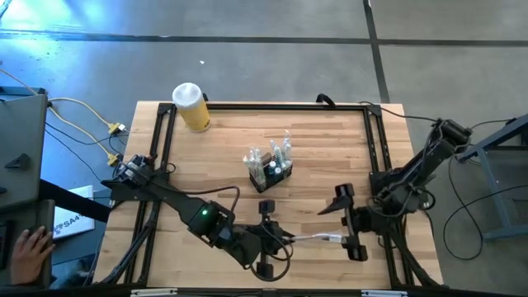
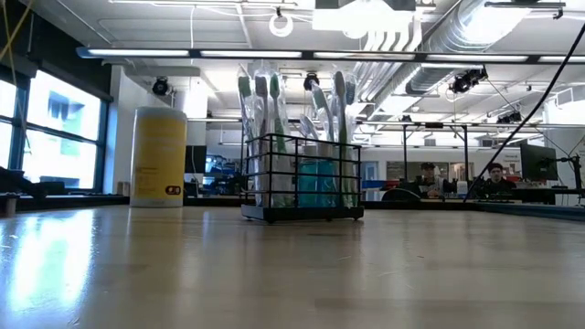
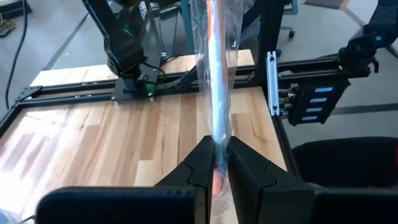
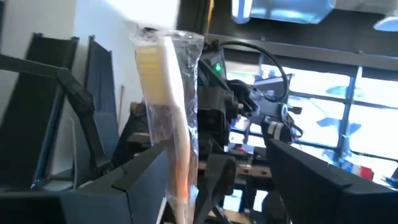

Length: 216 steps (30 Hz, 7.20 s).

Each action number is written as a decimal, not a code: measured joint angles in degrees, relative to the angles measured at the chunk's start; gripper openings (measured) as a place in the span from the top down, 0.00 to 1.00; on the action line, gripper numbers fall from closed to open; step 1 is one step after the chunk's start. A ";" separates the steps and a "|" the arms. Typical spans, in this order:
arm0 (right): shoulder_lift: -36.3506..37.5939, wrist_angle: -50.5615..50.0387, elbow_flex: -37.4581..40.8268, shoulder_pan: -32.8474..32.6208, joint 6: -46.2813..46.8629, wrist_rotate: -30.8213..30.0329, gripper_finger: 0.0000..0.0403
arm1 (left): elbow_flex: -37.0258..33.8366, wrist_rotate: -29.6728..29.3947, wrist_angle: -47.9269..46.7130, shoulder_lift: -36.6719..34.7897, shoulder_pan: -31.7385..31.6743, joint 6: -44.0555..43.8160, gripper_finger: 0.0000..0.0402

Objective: Pick & Place toothbrushing station
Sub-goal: Put the orange toothbrush into the wire organizer

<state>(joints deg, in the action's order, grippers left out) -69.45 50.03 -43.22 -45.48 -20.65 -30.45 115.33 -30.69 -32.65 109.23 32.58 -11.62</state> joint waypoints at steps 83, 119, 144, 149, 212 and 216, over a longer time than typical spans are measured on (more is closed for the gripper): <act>0.44 -11.63 0.04 4.24 -0.84 -7.35 0.96 | 0.00 0.39 -2.62 -0.16 -4.02 0.79 0.46; 4.83 -42.93 0.13 30.71 16.14 12.69 0.96 | -14.89 -16.29 -34.66 -13.18 -0.15 -9.33 0.35; 3.60 -24.53 8.38 39.12 10.32 20.53 0.96 | -90.57 28.63 39.03 -67.59 -17.80 9.67 0.35; 3.60 -15.69 14.62 45.02 11.64 24.80 0.96 | -91.82 36.58 38.95 -67.38 -20.74 9.70 0.35; -16.00 -16.14 15.80 54.67 31.41 30.52 0.96 | -98.20 37.48 41.56 -67.47 -23.96 8.33 0.35; -16.05 -15.77 15.81 54.60 32.03 30.63 0.91 | -98.20 37.38 41.56 -67.47 -23.96 8.33 0.35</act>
<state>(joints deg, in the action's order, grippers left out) -85.49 34.26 -27.41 9.13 11.38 0.18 17.12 6.69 8.91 41.76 8.62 -3.29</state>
